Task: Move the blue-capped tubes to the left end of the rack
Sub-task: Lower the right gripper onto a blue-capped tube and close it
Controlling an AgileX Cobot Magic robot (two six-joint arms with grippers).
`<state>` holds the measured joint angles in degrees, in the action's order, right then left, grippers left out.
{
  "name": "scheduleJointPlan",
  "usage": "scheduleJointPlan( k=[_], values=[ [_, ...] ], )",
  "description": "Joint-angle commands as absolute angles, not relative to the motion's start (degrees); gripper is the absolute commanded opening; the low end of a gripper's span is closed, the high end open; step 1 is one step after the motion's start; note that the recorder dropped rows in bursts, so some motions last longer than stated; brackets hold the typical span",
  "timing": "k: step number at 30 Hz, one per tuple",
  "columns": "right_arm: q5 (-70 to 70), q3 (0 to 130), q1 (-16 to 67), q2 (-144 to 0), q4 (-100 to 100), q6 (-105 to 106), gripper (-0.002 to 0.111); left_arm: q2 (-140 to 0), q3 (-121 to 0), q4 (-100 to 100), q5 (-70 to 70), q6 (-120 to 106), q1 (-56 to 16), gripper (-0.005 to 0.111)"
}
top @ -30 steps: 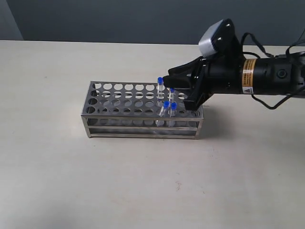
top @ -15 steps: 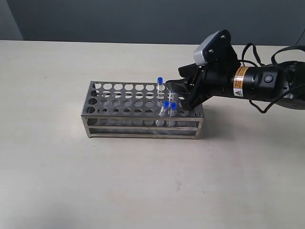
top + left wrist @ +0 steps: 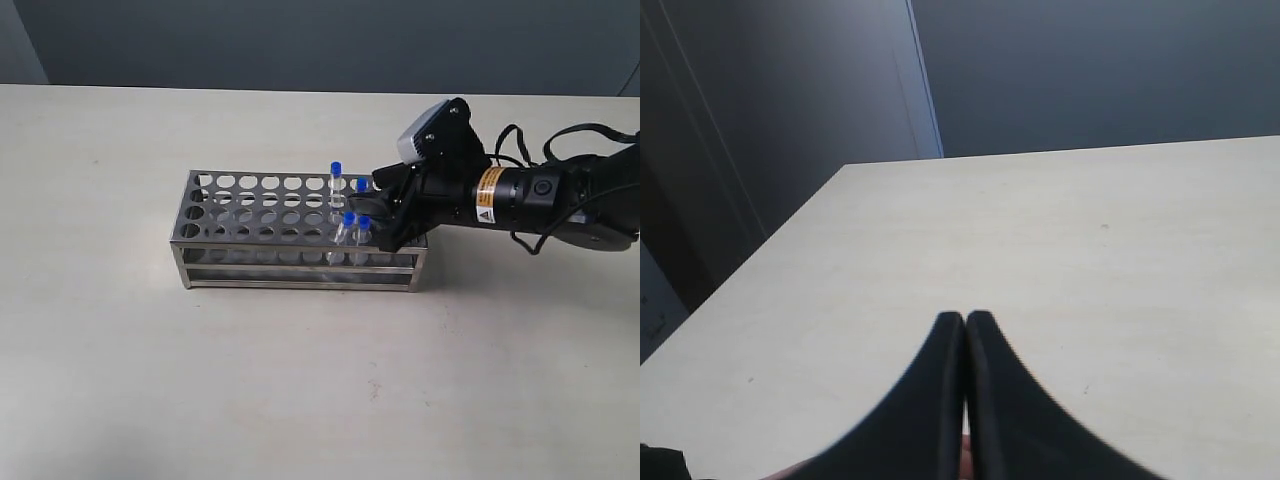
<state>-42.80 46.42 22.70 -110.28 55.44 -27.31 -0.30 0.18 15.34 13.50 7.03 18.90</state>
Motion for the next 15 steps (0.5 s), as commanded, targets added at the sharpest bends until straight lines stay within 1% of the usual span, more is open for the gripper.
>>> scheduleJointPlan(
  k=[1, 3, 6, 8, 15],
  values=[
    [-45.69, 46.61, 22.75, -110.56, 54.98, -26.74, 0.030, 0.00, 0.00, 15.46, 13.41, 7.06, 18.75, 0.001],
    [-46.07, 46.61, 22.75, -110.56, 54.98, -26.74, 0.022, 0.00, 0.00, 15.46, 13.41, 7.06, 18.75, 0.001],
    [-46.07, 46.61, 22.75, -110.56, 54.98, -26.98, 0.006, 0.00, 0.00, 15.46, 13.41, 7.06, 18.75, 0.001],
    [-46.07, 46.61, 22.75, -110.56, 54.98, -27.41, -0.001, 0.00, 0.00, 15.46, 13.41, 7.06, 18.75, 0.001],
    [-45.15, 46.61, 22.75, -107.71, 56.19, -29.53, -0.001, 0.00, 0.00, 15.46, 13.41, 7.06, 18.75, 0.001]
  ],
)
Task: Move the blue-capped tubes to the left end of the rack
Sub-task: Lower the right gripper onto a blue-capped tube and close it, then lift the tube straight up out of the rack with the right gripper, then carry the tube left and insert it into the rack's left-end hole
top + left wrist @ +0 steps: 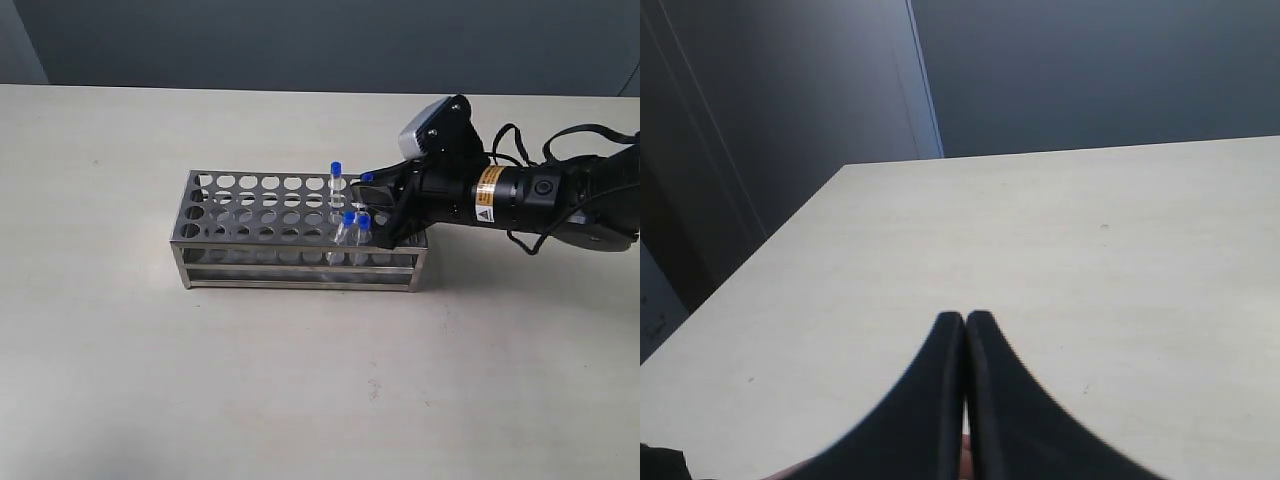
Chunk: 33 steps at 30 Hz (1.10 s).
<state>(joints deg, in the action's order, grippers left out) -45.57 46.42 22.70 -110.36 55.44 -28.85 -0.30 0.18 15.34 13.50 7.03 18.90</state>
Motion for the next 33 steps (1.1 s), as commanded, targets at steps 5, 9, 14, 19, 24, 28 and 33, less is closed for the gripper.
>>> scheduleJointPlan(
  k=[5, 9, 14, 19, 24, 28, 33],
  values=[
    [-42.98, 46.82, 22.84, -100.05, 55.82, -29.64, -0.001, 0.00, 0.00, 15.46, 13.41, 7.06, 18.75, 0.001],
    [-42.49, 49.85, 23.46, -95.19, 55.82, -33.40, -0.001, 0.00, 0.00, 15.46, 13.41, 7.06, 18.75, 0.001],
    [-38.08, 57.74, 29.03, -94.36, 56.23, -36.25, -0.001, 0.00, 0.00, 15.46, 13.41, 7.06, 18.75, 0.001],
    [-32.24, 64.58, 36.66, -98.08, 57.86, -36.25, -0.001, 0.00, 0.00, 15.46, 13.41, 7.06, 18.75, 0.001],
    [-29.49, 72.20, 41.87, -105.52, 58.66, -36.56, -0.001, 0.00, 0.00, 15.46, 13.41, 7.06, 18.75, 0.001],
    [-26.60, 77.11, 43.41, -110.71, 58.80, -38.57, -0.001, 0.00, 0.00, 15.46, 13.41, 7.06, 18.75, 0.001],
    [-26.29, 79.91, 43.41, -115.07, 59.60, -42.49, -0.001, 0.00, 0.00, 15.46, 13.41, 7.06, 18.75, 0.001]
  ],
)
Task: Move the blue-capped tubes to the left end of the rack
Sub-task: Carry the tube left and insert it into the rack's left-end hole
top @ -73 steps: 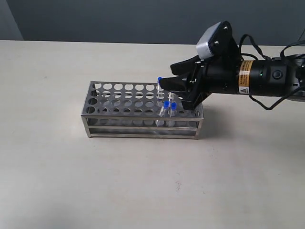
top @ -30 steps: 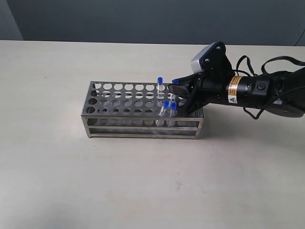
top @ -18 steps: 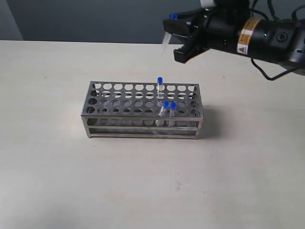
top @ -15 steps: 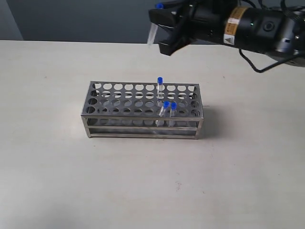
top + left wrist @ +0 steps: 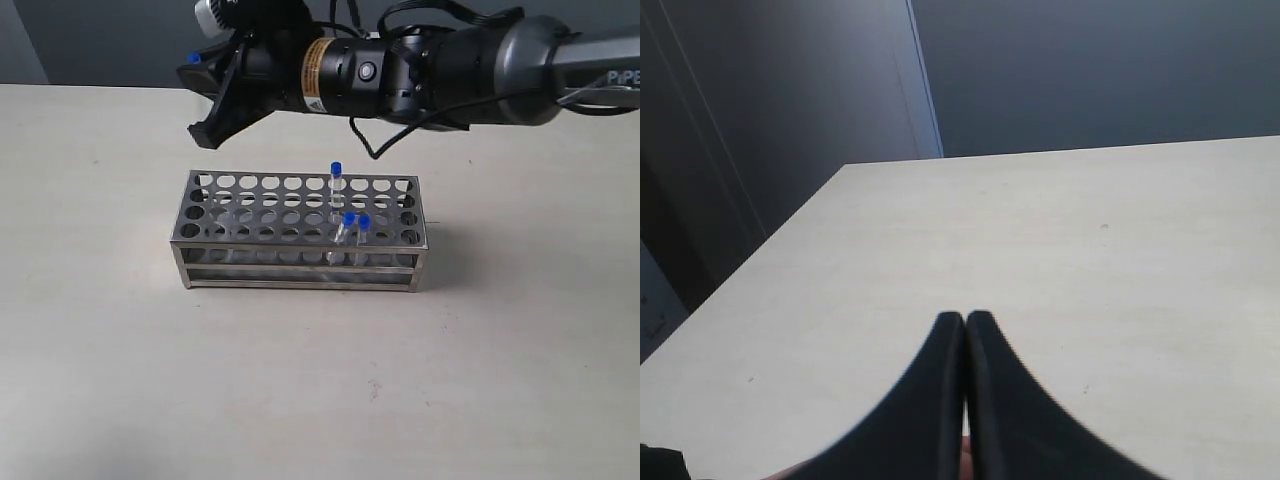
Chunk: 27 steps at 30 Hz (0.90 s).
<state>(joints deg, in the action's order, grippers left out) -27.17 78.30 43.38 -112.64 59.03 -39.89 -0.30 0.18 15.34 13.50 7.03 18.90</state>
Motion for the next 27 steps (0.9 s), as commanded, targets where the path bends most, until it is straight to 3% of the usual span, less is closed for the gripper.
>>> scheduleJointPlan(
  k=[1, 27],
  values=[
    [-26.46, 79.91, 43.41, -115.38, 59.78, -42.94, -0.001, 0.00, 0.00, 15.46, 13.41, 7.06, 18.75, 0.001],
    [-32.06, 79.91, 43.41, -123.64, 63.55, -47.58, -0.001, 0.00, 0.00, 15.46, 13.41, 7.06, 18.75, 0.001]
  ],
)
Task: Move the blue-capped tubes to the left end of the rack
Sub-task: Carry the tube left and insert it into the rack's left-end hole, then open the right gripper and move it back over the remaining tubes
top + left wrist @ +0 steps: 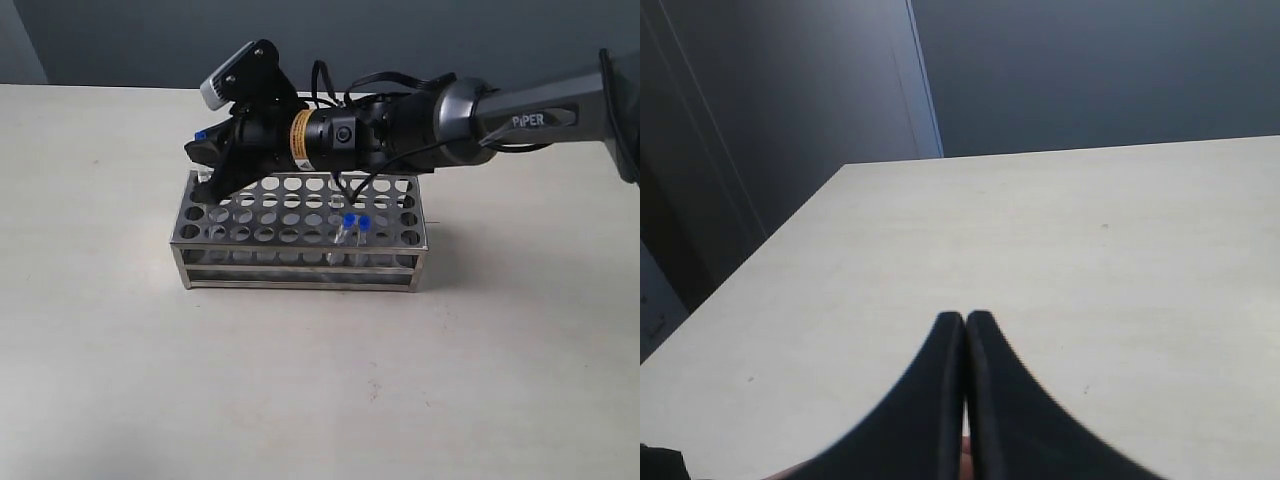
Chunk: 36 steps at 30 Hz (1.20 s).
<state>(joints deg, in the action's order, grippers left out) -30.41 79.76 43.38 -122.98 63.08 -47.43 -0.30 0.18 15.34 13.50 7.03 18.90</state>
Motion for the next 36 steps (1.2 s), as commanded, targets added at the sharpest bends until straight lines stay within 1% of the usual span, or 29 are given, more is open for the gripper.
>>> scheduleJointPlan(
  k=[1, 4, 5, 6, 7, 9, 15, 19, 21, 23, 26, 30, 36],
  values=[
    [-32.06, 79.91, 43.41, -123.90, 63.55, -47.58, -0.001, 0.00, 0.00, 15.46, 13.41, 7.06, 18.75, 0.001],
    [-32.06, 79.91, 43.41, -123.89, 63.55, -47.58, 0.000, 0.00, 0.00, 15.46, 13.41, 7.06, 18.75, 0.001],
    [-32.06, 79.91, 43.41, -123.89, 63.55, -47.58, 0.004, 0.00, 0.00, 15.46, 13.41, 7.06, 18.75, 0.001],
    [-32.06, 79.91, 43.41, -123.89, 63.55, -47.58, 0.011, 0.00, 0.00, 15.46, 13.41, 7.06, 18.75, 0.001],
    [-32.06, 79.91, 43.41, -123.89, 63.55, -47.58, 0.024, 0.00, 0.00, 15.46, 13.41, 7.06, 18.75, 0.001],
    [-32.06, 79.91, 43.41, -123.89, 63.55, -47.58, 0.036, 0.00, 0.00, 15.46, 13.41, 7.06, 18.75, 0.001],
    [-31.29, 79.91, 43.41, -122.54, 61.07, -47.58, 0.036, 0.00, 0.00, 15.46, 13.41, 7.06, 18.75, 0.001],
    [-22.81, 79.91, 42.59, -117.03, 59.69, -51.28, 0.036, 0.00, 0.00, 15.46, 13.41, 7.06, 18.75, 0.001],
    [-17.91, 79.91, 41.71, -113.31, 62.25, -51.68, 0.036, 0.00, 0.00, 15.46, 13.41, 7.06, 18.75, 0.001],
    [-16.13, 78.94, 40.36, -109.61, 65.04, -51.98, 0.036, 0.00, 0.00, 15.46, 13.41, 7.06, 18.75, 0.001],
    [-17.92, 75.28, 37.64, -104.28, 66.00, -52.43, 0.036, 0.00, 0.00, 15.46, 13.41, 7.06, 18.75, 0.001],
    [-23.77, 67.92, 33.40, -99.04, 66.00, -52.43, 0.036, 0.00, 0.00, 15.46, 13.41, 7.06, 18.75, 0.001],
    [-27.89, 57.85, 30.28, -99.77, 66.13, -50.93, 0.036, 0.00, 0.00, 15.46, 13.41, 7.06, 18.75, 0.001]
  ],
)
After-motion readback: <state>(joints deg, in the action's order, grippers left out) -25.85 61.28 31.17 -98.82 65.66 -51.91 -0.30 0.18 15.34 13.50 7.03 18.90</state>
